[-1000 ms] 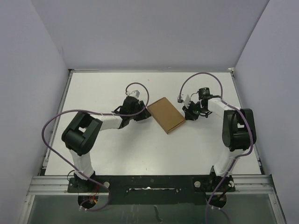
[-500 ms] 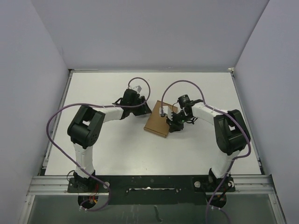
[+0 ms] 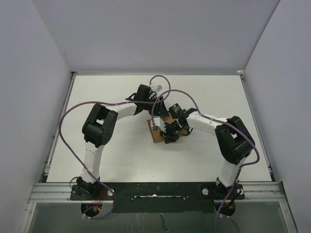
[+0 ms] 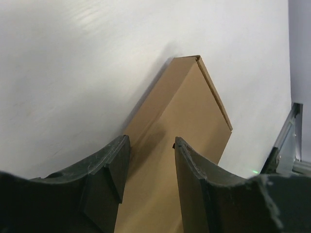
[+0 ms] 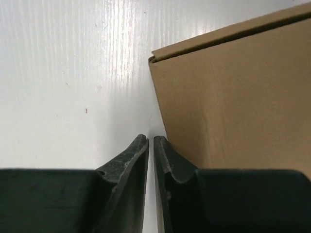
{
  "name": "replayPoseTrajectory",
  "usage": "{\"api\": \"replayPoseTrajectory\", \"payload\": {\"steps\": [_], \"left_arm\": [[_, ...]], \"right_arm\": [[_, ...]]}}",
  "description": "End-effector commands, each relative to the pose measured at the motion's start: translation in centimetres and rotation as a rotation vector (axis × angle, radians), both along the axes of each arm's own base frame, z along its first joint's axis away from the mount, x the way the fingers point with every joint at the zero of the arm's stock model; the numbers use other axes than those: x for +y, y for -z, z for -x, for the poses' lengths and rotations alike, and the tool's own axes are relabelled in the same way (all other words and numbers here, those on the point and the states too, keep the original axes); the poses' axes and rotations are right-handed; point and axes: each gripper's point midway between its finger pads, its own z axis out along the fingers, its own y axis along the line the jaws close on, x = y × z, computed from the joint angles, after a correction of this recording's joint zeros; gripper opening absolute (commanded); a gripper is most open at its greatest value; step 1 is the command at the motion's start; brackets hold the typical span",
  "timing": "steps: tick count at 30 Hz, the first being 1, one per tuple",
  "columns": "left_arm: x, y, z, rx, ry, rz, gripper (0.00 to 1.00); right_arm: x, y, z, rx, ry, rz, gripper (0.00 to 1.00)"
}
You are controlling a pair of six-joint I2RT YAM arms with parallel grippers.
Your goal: Fold the paper box
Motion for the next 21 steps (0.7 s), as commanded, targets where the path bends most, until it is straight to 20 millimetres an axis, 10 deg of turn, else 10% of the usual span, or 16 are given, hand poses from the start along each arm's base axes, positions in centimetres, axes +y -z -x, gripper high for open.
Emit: {"api": "replayPoseTrajectory", "payload": {"steps": [1,6,12,17,21], "left_arm": [[-3.4,-1.9,1.2,-0.032,0.197,0.086,0.41],[-5.1,-4.7,-1.0,-0.136,0.207,0.089,0.46],[-1.8,-12.8,-5.5,-0.347,0.002,0.120,0.49],[2.7,-19.0,-2.2,-0.575,-0.082,0.096,0.56],[6.5,-20.5,3.4,-0.688,-0.086,0.086,0.78]], "right_arm": [[0.9,-3.6,-1.1,-0.075,-0.013,-0.097,0.15],[-0.1,-7.1,0.1,-0.077,-0.065,-0.171,0.17],[-3.5,-11.3,-0.7,-0.112,0.016,-0.294,0.23],[-7.1,-14.4,-3.5,-0.176,0.236,-0.340,0.33],[-11.5,-18.1,-5.8,-0.270,0.415,-0.409,0.63]]}}
